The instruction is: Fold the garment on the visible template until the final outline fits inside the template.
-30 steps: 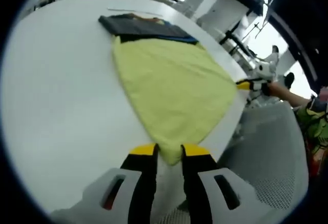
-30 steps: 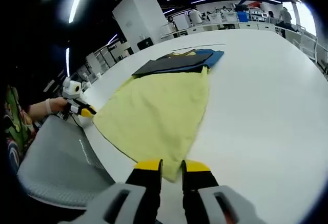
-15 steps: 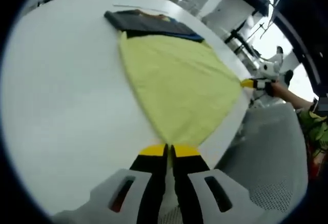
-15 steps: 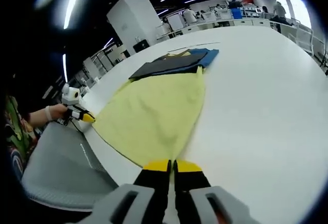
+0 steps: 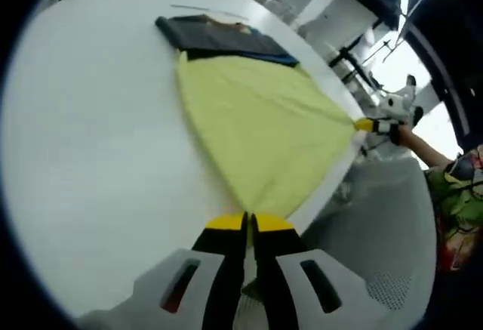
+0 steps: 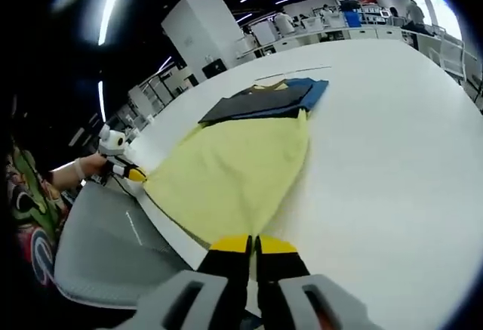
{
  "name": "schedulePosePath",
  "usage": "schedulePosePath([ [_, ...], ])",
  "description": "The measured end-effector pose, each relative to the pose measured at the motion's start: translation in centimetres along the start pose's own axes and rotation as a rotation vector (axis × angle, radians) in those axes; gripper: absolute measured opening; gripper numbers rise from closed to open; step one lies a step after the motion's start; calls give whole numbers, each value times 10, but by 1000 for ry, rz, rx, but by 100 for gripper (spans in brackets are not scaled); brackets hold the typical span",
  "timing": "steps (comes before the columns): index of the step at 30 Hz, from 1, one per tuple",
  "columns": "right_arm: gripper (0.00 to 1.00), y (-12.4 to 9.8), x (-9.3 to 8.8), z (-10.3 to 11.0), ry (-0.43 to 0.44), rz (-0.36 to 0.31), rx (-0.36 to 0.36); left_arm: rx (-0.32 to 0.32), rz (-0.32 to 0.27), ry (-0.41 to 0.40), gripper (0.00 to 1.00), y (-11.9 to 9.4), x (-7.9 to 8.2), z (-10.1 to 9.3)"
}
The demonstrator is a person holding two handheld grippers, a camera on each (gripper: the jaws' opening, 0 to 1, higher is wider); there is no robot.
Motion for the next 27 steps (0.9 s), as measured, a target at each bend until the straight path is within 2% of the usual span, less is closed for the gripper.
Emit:
schedulePosePath([
  [3, 0, -3, -5, 5, 7, 9, 12, -7, 44, 17, 0, -3, -5, -3],
  [6, 0, -6, -11, 9, 16, 20, 23, -11, 115, 53, 0, -5, -10, -7],
  [12, 0, -8, -24, 13, 46, 28, 32, -17, 180, 76, 0, -3, -18, -10],
  [22, 0, -12, -36, 18, 90, 56, 46, -35, 256, 74, 0, -2, -31, -13],
  [27, 0, -15, -33, 19, 110, 39, 53, -34, 235, 61, 0, -6, -30, -11],
])
Point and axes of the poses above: the point that each gripper's makers call its tool centre point, and the gripper's own axes: y roughly forward along the fingers, z roughly to its left, x roughly out of its top, the point moved 8 cm from there along -y, roughly backward along the fingers
